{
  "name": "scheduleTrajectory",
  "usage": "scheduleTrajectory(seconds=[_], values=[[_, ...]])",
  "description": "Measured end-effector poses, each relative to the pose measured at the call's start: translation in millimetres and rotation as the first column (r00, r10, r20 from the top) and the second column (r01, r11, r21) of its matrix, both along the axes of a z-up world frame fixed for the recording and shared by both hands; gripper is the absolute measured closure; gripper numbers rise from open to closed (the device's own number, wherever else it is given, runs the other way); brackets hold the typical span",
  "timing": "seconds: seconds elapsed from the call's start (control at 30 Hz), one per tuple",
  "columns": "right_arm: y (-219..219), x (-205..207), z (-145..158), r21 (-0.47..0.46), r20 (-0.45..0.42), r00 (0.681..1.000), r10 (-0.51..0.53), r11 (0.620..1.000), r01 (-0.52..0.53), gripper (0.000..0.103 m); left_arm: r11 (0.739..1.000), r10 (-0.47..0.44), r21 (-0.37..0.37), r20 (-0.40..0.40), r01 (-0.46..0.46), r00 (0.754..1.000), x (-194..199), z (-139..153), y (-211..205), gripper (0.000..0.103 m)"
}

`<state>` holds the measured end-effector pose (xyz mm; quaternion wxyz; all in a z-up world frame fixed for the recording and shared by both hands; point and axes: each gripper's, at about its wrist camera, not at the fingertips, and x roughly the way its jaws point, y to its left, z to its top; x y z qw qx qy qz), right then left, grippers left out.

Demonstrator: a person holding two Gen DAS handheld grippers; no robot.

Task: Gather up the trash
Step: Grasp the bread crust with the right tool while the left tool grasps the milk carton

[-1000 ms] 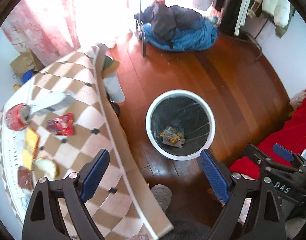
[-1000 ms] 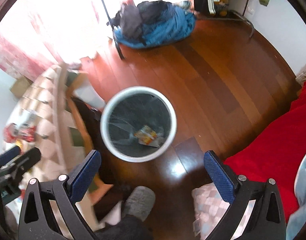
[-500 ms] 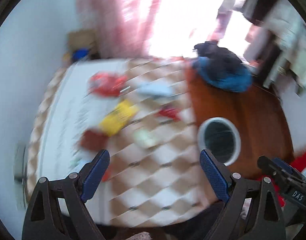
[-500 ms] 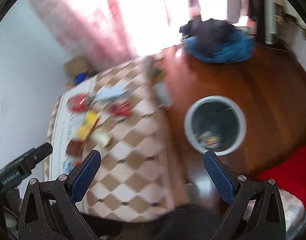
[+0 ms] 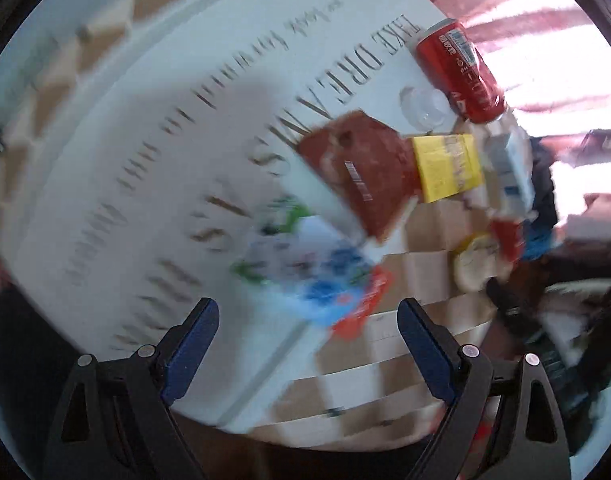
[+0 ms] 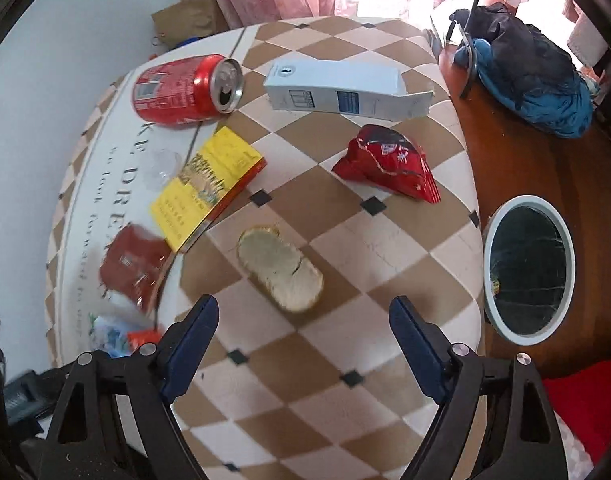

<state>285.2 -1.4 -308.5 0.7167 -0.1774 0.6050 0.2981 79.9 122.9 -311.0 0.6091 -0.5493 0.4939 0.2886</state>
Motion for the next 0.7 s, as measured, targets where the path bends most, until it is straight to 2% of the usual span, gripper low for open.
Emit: scheduleTrajectory(seconds=[0.07,0.1,0.13,0.2,0.23,0.27,0.33,0.4,0.47,0.53,0.6,0.67,0.7], values=[[3.7,3.2,-5.8,-0.008,-0.005,1.000,-0.003,1.000,0.002,0.015,0.995,0.062,-0.085,0.022,-0.060,0.998,5.0,-16.1,4.9,0.013],[5.1,4.3,-9.1,-0.016,-0.006,1.000,-0.002,1.000,0.001,0.015,0.988,0.098,-0.124,0.020,-0.095,0.995,8.2,-23.7,6.7,0.017],[7.6,7.3,-11.0,-0.020,-0.008,1.000,0.000,1.000,0.000,0.015,0.983,0.123,-0.137,0.005,-0.121,0.992,10.8,-27.2,8.0,0.026],[11.7,11.8,-14.3,-0.023,-0.011,1.000,0.005,1.000,-0.005,0.015,0.977,0.169,-0.131,-0.018,-0.170,0.985,14.1,-26.7,9.6,0.035],[14.3,13.3,-16.0,-0.024,-0.009,1.000,0.009,1.000,-0.009,0.015,0.982,0.162,-0.092,-0.015,-0.163,0.987,18.1,-21.6,10.5,0.042],[17.1,14.3,-16.5,-0.019,-0.006,1.000,0.018,1.000,-0.018,0.015,0.988,0.140,-0.061,-0.023,-0.141,0.990,21.0,-18.1,12.2,0.042],[25.8,13.4,-19.5,-0.018,0.003,0.999,0.041,0.999,-0.041,0.015,0.998,0.051,0.024,-0.043,-0.050,0.998,28.1,-10.2,9.6,0.043],[34.1,12.7,-21.5,-0.023,0.018,0.998,0.062,0.998,-0.061,0.015,0.986,-0.089,0.136,-0.097,0.102,0.991,37.0,-1.4,4.4,0.043],[43.1,11.8,-23.9,-0.032,0.047,0.995,0.090,0.996,-0.088,0.019,0.948,-0.199,0.218,-0.157,0.231,0.967,41.4,5.1,-0.4,0.043],[50.2,10.5,-29.0,-0.049,0.065,0.992,0.112,0.993,-0.109,0.032,0.890,-0.307,0.274,-0.230,0.364,0.923,45.3,8.5,-2.9,0.044],[53.6,7.6,-33.3,-0.061,0.084,0.989,0.119,0.992,-0.114,0.040,0.831,-0.396,0.294,-0.285,0.472,0.873,47.9,8.5,-3.1,0.044],[55.4,2.3,-33.6,-0.071,0.115,0.985,0.132,0.990,-0.124,0.049,0.820,-0.418,0.288,-0.289,0.494,0.861,47.0,7.0,1.4,0.044],[55.0,0.0,-33.9,-0.075,0.125,0.983,0.133,0.989,-0.125,0.057,0.824,-0.422,0.278,-0.282,0.494,0.862,47.1,5.0,4.7,0.044]])
